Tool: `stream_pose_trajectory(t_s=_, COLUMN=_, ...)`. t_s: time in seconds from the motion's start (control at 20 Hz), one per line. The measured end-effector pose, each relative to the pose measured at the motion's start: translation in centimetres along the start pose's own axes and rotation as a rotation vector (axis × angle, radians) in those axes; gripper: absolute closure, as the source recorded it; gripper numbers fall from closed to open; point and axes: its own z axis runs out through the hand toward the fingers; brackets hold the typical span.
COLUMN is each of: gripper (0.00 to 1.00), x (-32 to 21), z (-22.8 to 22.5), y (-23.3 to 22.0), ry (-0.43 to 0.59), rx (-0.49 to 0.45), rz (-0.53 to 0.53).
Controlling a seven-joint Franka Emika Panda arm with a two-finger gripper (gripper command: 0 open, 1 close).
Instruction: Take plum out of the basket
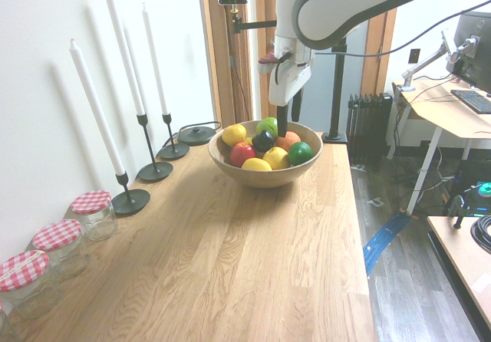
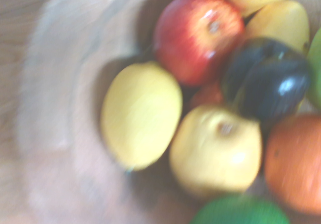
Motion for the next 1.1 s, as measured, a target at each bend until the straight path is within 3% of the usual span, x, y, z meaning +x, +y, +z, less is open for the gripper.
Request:
stream_pose_trajectory(t_s=0.6, gripper=0.0, x=6.6, z=2.3, y=-2.0, ry=0.009, rx=-0.024, rz=-0.042)
stream_pose_trajectory(t_s=1.1, gripper=0.0, x=8.0, z=5.8, y=-2.1, ry=-0.032, rx=-0.033, rz=-0.028)
